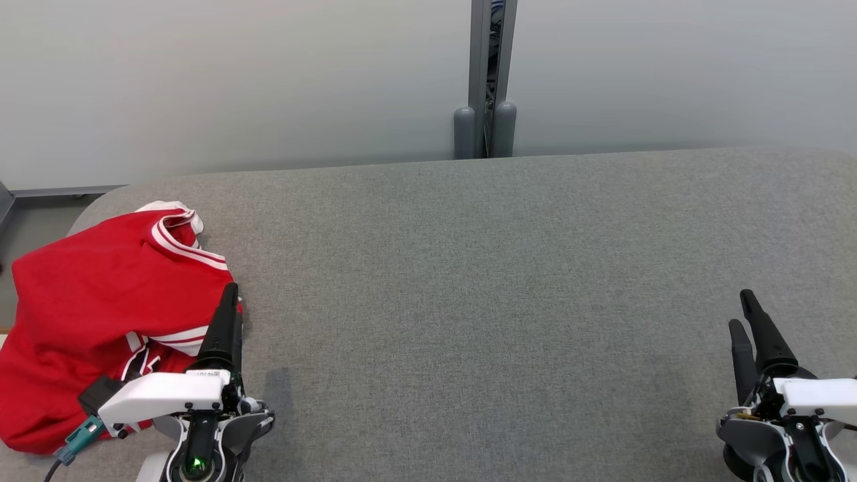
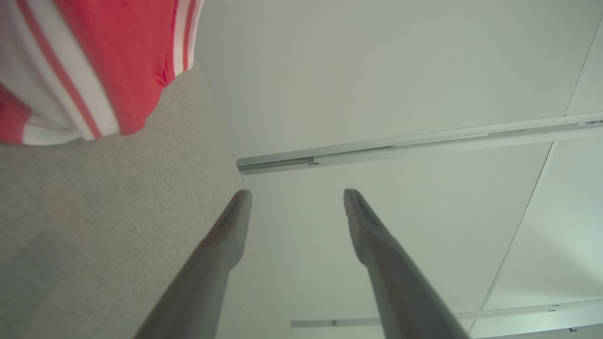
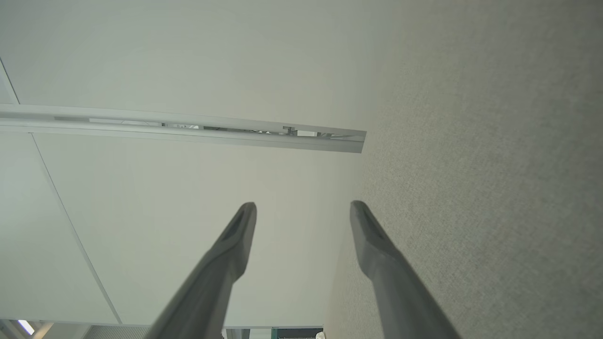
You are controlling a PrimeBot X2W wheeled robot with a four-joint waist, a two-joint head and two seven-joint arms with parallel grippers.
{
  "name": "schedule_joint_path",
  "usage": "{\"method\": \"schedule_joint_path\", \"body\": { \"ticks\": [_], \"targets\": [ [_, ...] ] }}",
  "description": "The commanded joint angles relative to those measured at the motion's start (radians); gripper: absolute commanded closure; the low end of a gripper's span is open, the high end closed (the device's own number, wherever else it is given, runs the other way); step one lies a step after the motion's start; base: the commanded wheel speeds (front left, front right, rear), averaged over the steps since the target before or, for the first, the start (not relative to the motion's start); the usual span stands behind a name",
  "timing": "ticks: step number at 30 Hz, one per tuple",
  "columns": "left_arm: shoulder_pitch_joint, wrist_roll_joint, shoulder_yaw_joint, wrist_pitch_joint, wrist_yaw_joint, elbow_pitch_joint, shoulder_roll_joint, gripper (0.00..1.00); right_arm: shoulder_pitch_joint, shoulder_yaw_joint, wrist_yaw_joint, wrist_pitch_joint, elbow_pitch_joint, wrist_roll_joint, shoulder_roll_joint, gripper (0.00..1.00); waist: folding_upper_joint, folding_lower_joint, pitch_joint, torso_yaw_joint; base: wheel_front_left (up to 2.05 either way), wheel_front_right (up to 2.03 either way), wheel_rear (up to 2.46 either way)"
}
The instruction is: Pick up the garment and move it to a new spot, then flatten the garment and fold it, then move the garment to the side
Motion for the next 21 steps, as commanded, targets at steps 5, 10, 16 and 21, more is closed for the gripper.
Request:
{"method": "schedule_joint_path", "body": {
  "ticks": [5,10,16,21],
  "targets": [
    [0.001,0.128,0.007,-0.021,-0.001,-0.061,0.009,0.00,-0.011,0.031,0.001,-0.034,-0.038,-0.090,-0.022,0.00,0.0000,0.0000,0.002,-0.001,0.00,0.00,0.00],
    [0.017,0.245,0.009,-0.039,0.012,-0.106,0.009,0.00,-0.004,0.036,0.001,-0.059,-0.066,-0.213,-0.012,0.00,0.0000,0.0000,0.004,0.000,0.00,0.00,0.00],
    [0.040,0.409,-0.009,-0.059,0.050,-0.158,0.010,0.00,0.006,0.072,0.001,-0.086,-0.090,-0.371,-0.009,0.00,0.0000,0.0000,0.004,0.000,0.00,0.00,0.00],
    [0.057,0.550,-0.039,-0.075,0.084,-0.186,0.011,0.00,0.020,0.098,0.002,-0.108,-0.108,-0.498,-0.008,0.00,0.0000,0.0000,0.003,0.000,0.00,0.00,0.00]
  ]
}}
